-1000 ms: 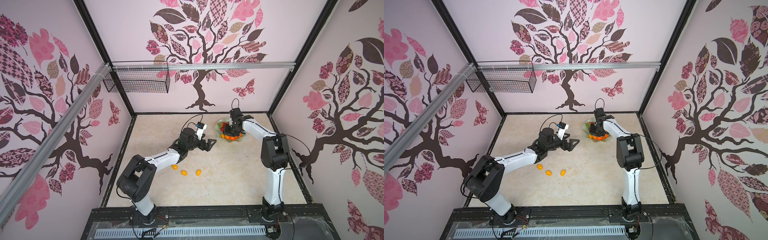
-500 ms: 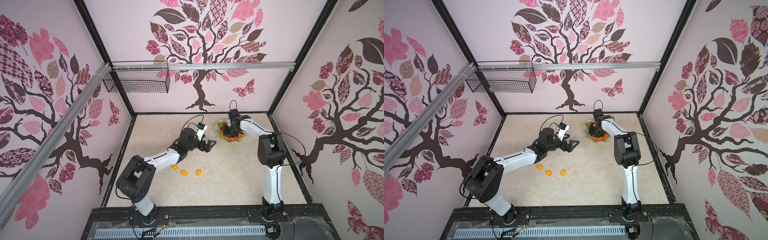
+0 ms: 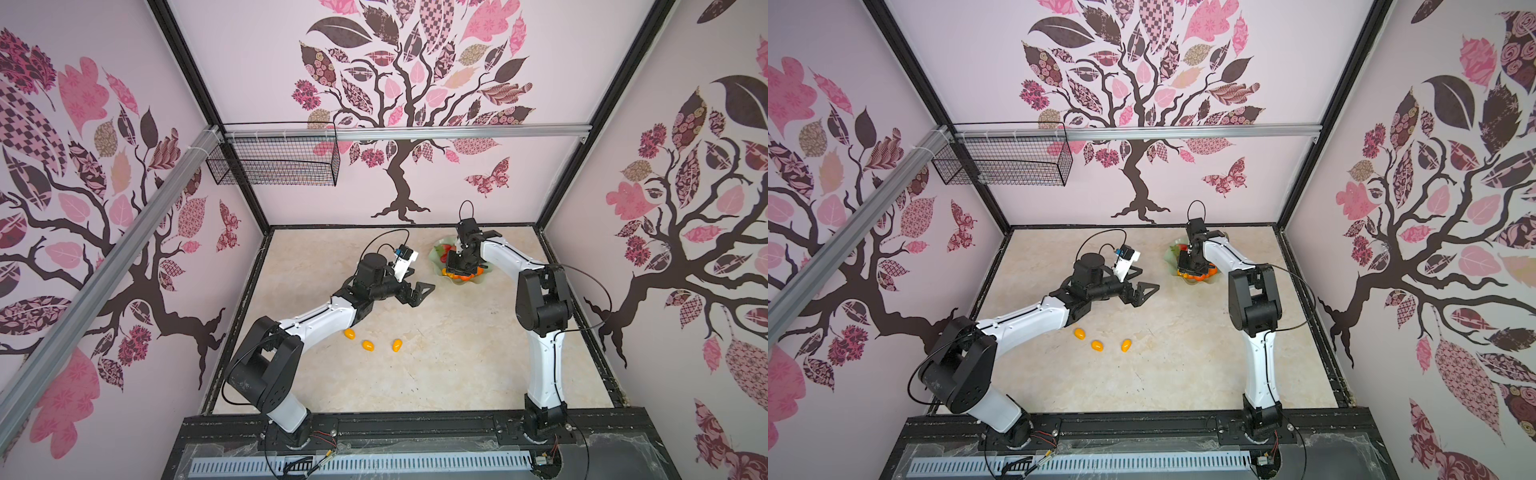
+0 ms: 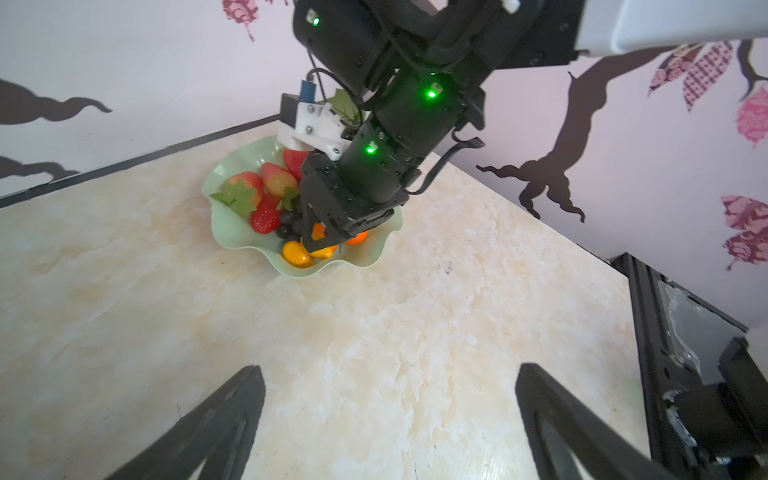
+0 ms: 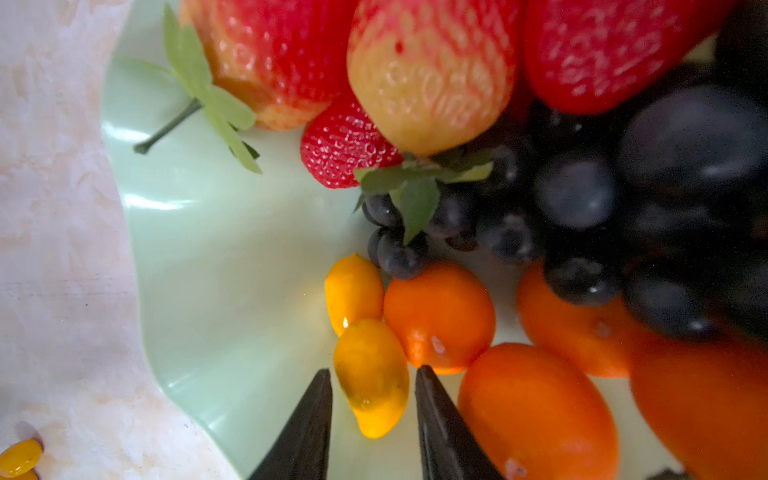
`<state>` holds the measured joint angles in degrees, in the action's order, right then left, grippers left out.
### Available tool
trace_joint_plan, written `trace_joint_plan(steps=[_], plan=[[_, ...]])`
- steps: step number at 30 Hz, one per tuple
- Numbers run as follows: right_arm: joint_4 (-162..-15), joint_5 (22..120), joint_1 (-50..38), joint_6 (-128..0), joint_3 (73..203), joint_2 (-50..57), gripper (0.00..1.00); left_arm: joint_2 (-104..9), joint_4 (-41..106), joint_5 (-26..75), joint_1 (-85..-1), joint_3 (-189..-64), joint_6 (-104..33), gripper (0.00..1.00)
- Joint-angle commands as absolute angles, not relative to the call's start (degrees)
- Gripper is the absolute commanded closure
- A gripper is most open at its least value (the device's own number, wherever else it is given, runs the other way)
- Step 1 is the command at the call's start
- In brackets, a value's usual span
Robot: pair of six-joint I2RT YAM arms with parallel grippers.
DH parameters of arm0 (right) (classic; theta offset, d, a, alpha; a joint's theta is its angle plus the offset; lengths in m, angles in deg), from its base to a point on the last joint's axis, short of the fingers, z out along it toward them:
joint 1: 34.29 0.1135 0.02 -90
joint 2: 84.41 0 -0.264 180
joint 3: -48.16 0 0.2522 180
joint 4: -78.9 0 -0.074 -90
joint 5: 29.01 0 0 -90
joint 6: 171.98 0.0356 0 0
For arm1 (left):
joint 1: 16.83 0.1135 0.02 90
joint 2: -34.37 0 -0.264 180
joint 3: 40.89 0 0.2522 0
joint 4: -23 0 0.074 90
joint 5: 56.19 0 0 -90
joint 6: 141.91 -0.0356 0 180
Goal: Place and organize the fake fruits in the fruit bowl
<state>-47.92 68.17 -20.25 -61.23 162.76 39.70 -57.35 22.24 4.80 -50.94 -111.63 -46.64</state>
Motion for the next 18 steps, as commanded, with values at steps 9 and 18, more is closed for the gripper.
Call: trace_joint_plan(steps=[9, 18], plan=[[-49.9, 66.1, -20.3, -60.8, 156.0, 24.3, 0.62, -49.2, 38.2, -10.0, -50.9, -114.2, -69.4, 0.01], [-50.4, 63.8, -14.4, -59.9, 144.6, 13.7, 0.61, -46.1, 53.9, -18.2, -47.8, -115.6, -85.8, 0.01]])
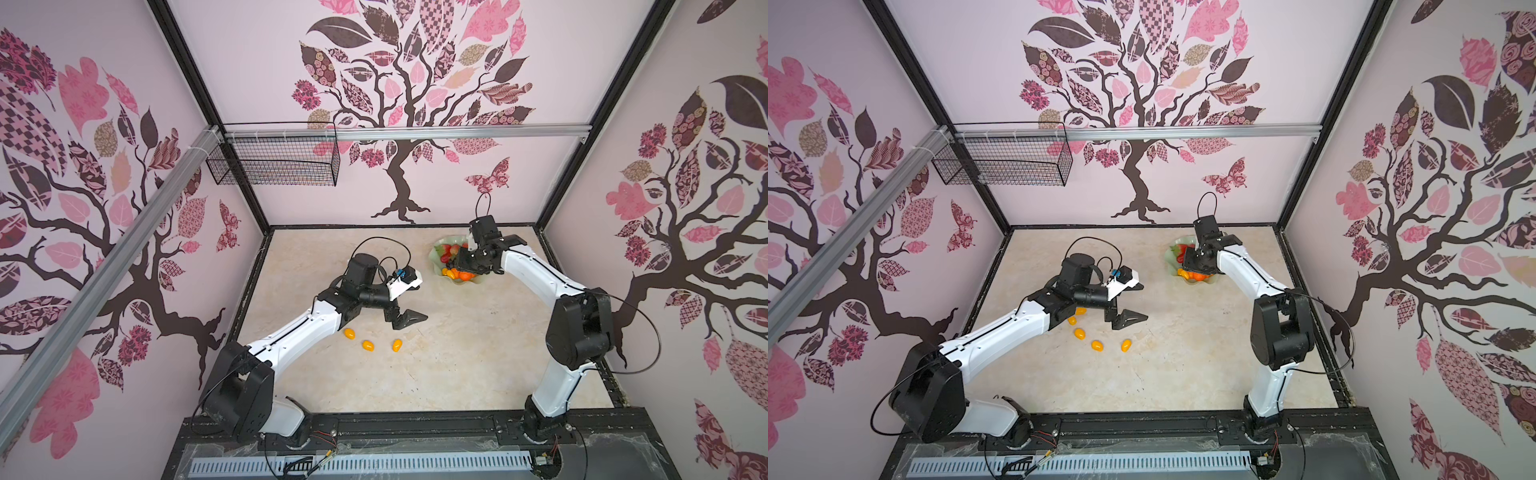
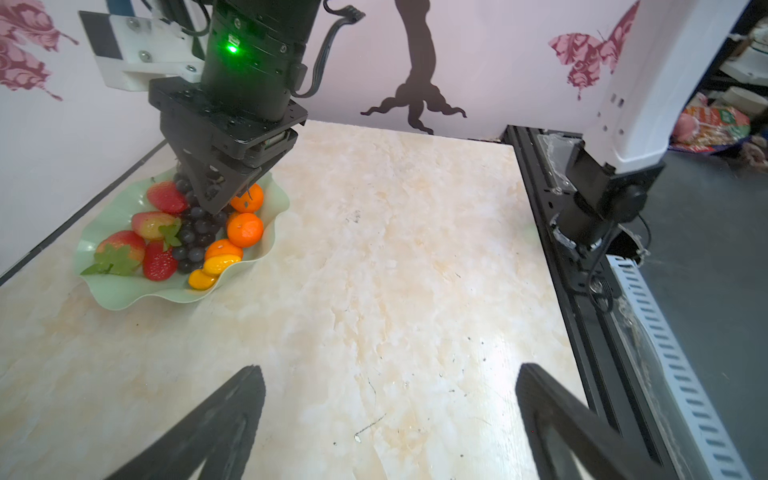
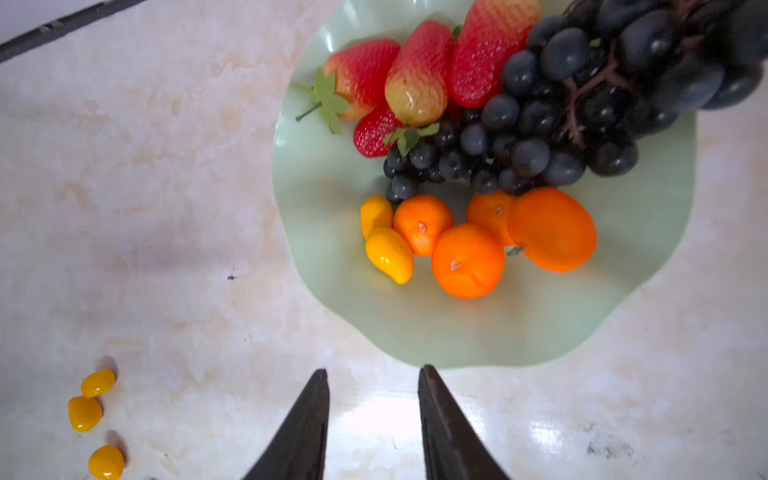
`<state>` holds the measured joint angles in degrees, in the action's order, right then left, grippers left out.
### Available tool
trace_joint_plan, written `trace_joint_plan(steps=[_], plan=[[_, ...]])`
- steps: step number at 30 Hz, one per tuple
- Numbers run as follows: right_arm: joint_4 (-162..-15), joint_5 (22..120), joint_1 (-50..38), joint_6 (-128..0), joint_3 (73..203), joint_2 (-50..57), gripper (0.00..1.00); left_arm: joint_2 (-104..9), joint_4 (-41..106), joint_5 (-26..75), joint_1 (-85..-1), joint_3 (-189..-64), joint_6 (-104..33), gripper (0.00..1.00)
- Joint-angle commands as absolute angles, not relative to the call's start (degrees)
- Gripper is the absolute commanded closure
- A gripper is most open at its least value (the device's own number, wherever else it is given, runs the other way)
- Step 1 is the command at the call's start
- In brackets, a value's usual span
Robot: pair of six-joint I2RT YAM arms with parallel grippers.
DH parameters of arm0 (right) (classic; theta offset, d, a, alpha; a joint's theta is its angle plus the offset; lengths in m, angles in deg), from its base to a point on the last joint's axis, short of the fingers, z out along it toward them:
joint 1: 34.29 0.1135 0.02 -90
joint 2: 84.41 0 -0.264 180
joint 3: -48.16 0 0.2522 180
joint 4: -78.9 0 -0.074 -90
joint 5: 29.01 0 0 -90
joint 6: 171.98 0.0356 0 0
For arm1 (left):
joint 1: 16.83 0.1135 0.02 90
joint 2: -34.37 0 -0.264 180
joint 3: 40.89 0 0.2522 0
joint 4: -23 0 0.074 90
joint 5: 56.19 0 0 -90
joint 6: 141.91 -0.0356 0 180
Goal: Place and organize the fake fruits in the fruit bowl
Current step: 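Move the right gripper back over the yellow fruits on the table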
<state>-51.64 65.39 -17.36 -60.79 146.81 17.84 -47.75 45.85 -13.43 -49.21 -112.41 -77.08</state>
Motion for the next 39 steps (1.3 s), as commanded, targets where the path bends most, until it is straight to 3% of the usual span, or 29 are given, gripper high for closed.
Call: trace_joint_plan(steps=[1, 6, 21, 39], plan=[[-50.2, 63.2, -13.1, -59.3, 143.2, 12.4, 0.61, -45.8, 55.3, -19.5, -46.9, -115.5, -87.3, 0.01], [-47.4, 60.9, -7.5, -52.3, 138.4, 8.6, 0.61, -45.1, 64.1, -25.2, -42.2, -116.8, -95.8, 0.01], [-48.9, 57.8, 15.6, -34.3, 132.9, 11.3, 0.47, -45.0, 81.4, -23.1, -32.3, -119.7, -111.5, 0.01], [-50.9, 61.0, 21.5, -34.5, 141.3, 25.7, 0.49, -44.6, 82.8, -24.4, -27.1, -119.5, -114.3, 0.01]])
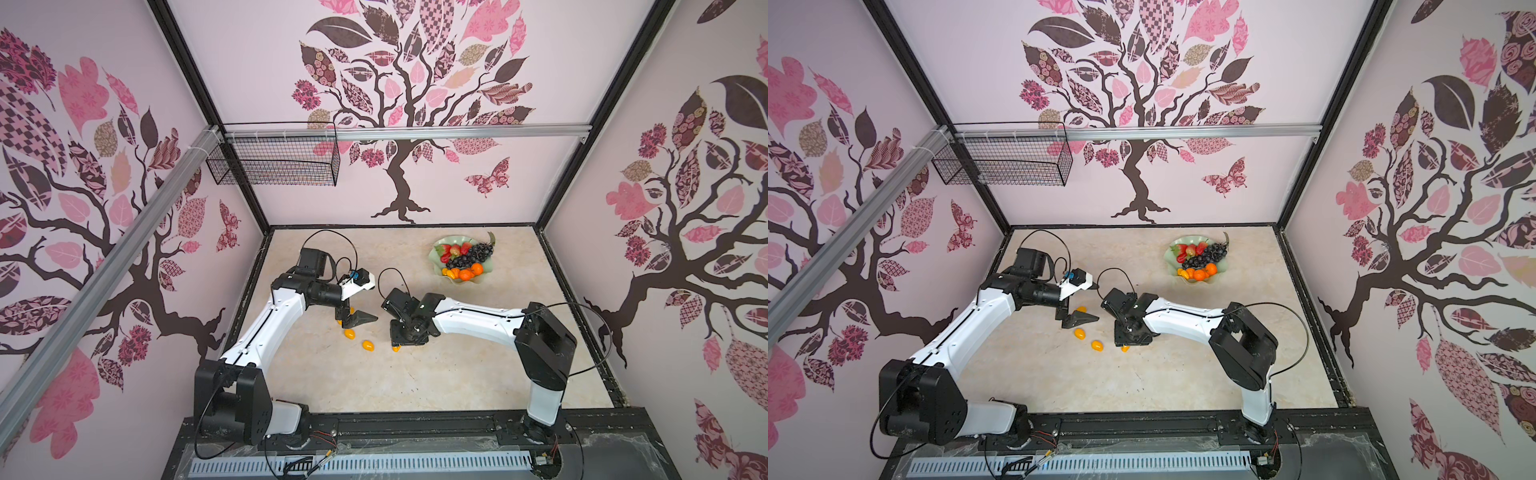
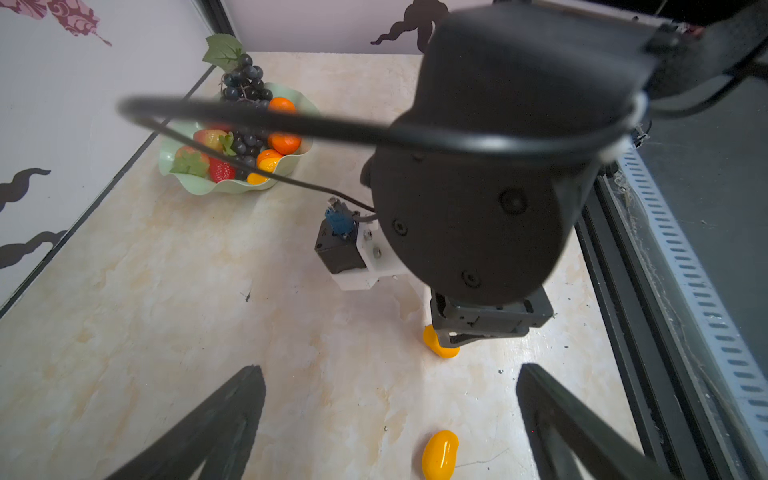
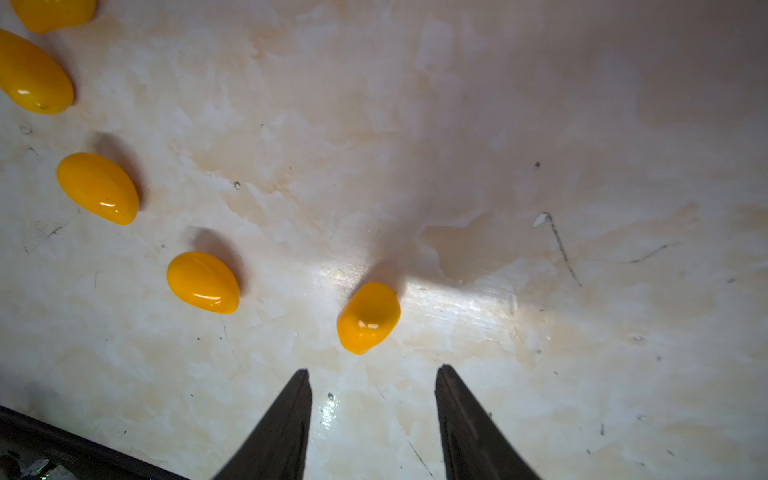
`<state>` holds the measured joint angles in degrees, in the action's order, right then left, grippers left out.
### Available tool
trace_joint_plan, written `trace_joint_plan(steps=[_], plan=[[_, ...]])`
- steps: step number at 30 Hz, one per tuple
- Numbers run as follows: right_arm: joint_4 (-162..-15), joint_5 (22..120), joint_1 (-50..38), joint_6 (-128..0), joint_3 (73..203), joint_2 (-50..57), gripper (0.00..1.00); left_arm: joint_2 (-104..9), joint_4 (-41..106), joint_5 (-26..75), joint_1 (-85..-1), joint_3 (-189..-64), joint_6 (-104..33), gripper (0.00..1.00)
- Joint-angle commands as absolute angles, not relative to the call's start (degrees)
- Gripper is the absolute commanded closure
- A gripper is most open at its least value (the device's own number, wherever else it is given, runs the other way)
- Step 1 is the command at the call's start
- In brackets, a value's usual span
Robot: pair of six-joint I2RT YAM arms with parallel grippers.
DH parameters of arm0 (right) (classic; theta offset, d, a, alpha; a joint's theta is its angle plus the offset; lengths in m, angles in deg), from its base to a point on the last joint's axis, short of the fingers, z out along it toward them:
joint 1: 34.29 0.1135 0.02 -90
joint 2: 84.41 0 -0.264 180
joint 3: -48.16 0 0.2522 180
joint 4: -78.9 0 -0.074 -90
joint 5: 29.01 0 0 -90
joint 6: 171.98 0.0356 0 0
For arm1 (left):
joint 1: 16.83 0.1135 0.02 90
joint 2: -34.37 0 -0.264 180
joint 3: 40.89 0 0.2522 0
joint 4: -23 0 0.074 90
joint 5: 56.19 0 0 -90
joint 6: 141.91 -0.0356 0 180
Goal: Place and organize the fake fruits in the fruit bowl
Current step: 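Move the right gripper back over the yellow fruits on the table, then lower the right gripper onto a yellow fruit and close it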
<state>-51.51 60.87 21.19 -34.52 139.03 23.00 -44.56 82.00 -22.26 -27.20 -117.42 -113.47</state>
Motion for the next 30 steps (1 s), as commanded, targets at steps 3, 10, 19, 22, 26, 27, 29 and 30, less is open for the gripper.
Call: trace_joint_plan(steps=[3, 10, 19, 22, 26, 27, 29, 30], plan=[[-50.3, 60.5, 21.6, -35.3, 142.4, 27.3, 0.51, -45.0, 83.0, -24.9, -27.1, -119.8, -114.2, 0.02], [-49.4, 59.9, 21.7, -36.4, 143.0, 29.6, 0.52, -44.8, 82.5, -24.9, -27.1, -119.6, -114.0, 0.01], [-48.3, 60.3, 21.9, -37.7, 144.6, 32.8, 0.53, -45.3, 81.8, -24.6, -27.0, -119.6, -113.1, 0.01], [-48.2, 60.2, 22.0, -37.9, 144.4, 33.3, 0.54, -45.4, 81.7, -24.4, -26.9, -119.6, -112.9, 0.01], [-48.2, 60.2, 22.0, -38.0, 144.4, 33.7, 0.56, -45.7, 80.7, -23.7, -26.9, -119.6, -111.6, 0.01], [-48.2, 60.1, 22.0, -38.0, 144.4, 33.8, 0.56, -45.8, 80.8, -23.7, -26.9, -119.6, -111.6, 0.01], [-48.1, 59.7, 22.0, -38.2, 144.5, 33.8, 0.57, -45.7, 80.7, -23.7, -26.9, -119.6, -111.5, 0.01], [-47.9, 59.3, 22.0, -38.3, 144.4, 33.9, 0.57, -45.7, 80.7, -23.9, -26.9, -119.7, -111.4, 0.01]])
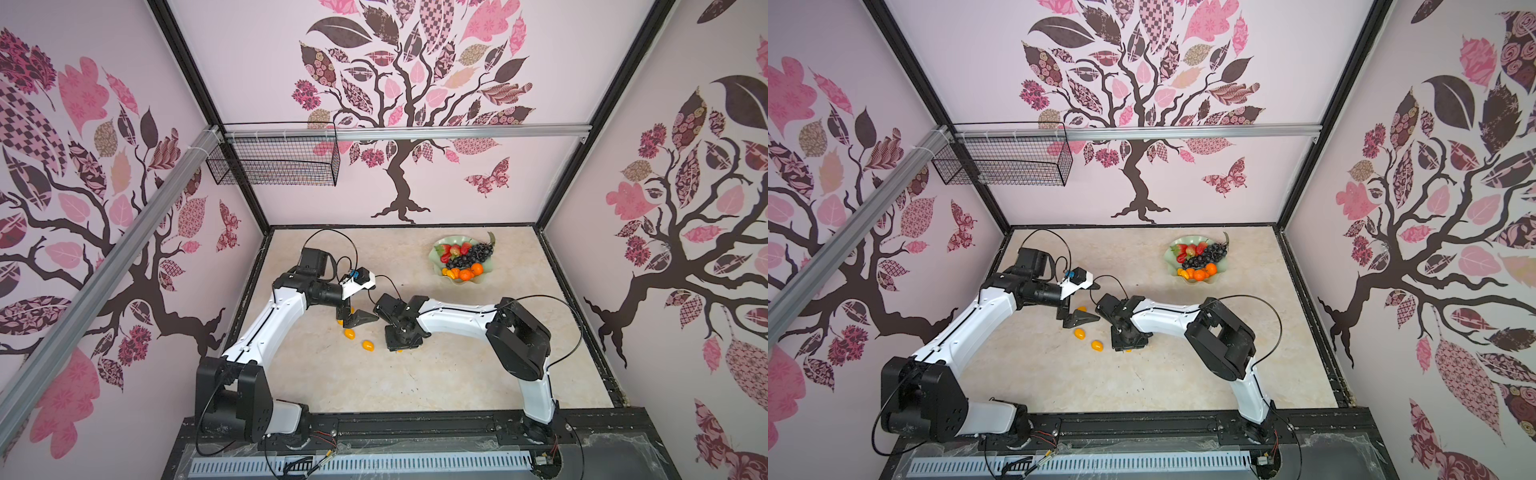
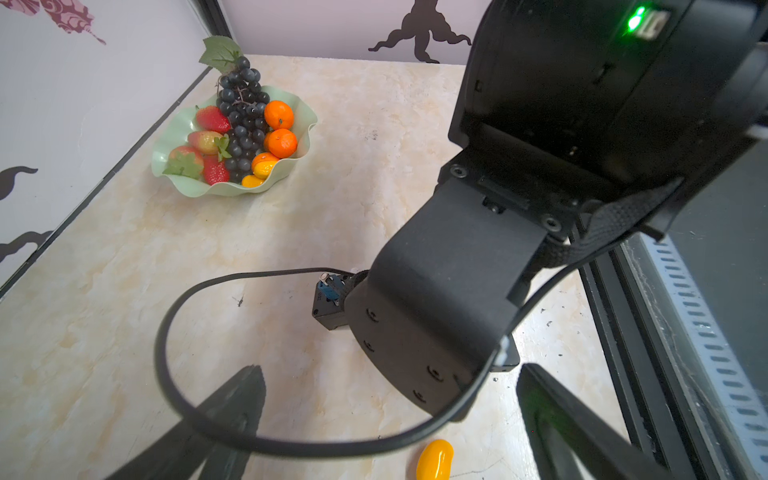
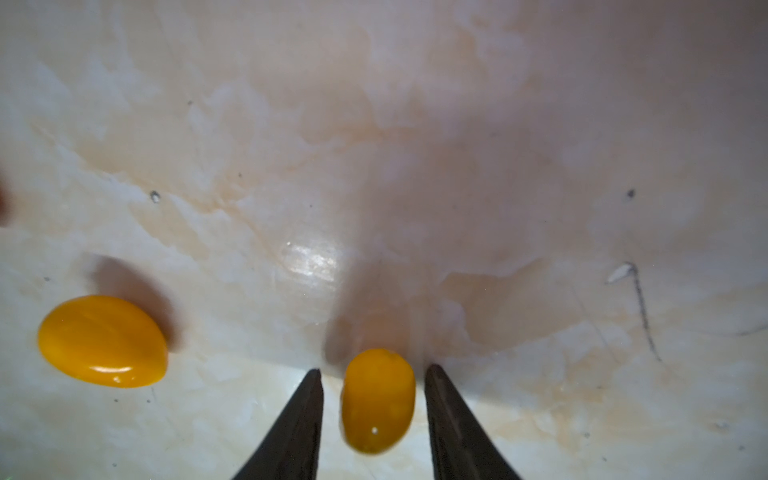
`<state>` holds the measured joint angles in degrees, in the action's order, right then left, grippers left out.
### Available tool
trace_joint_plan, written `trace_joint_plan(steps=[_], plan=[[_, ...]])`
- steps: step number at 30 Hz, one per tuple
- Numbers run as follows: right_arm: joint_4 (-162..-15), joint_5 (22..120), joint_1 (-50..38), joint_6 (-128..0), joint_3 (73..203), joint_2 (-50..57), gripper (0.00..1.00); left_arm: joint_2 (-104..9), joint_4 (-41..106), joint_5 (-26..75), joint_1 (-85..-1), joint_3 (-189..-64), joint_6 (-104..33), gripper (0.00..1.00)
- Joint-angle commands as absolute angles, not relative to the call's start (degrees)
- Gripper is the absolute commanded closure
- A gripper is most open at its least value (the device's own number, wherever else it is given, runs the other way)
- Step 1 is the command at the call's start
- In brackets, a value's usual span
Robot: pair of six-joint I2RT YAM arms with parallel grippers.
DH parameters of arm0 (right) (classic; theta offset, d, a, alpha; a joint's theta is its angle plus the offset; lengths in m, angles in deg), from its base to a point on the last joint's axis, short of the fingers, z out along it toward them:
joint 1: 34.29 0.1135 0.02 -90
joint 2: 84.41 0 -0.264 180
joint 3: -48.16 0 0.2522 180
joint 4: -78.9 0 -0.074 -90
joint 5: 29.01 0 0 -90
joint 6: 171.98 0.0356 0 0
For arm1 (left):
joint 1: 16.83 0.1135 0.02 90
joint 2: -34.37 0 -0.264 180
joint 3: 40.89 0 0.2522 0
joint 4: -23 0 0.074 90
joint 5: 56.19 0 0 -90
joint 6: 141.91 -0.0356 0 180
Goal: Place and organize the fake fruits in the fruit bowl
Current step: 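Lower the right gripper onto a yellow fruit and close it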
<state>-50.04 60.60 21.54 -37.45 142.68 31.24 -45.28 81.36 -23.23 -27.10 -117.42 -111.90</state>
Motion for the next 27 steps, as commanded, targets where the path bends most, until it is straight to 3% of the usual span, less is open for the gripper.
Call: trace_joint_plan(steps=[1, 27], plan=[[-48.0, 59.0, 22.0, -38.5, 144.5, 33.9, 0.58, -45.8, 80.5, -23.9, -26.9, -119.7, -111.1, 0.01], [-50.6, 57.7, 21.9, -38.9, 142.0, 29.1, 0.71, -47.5, 73.8, -25.4, -27.0, -119.1, -104.4, 0.01]])
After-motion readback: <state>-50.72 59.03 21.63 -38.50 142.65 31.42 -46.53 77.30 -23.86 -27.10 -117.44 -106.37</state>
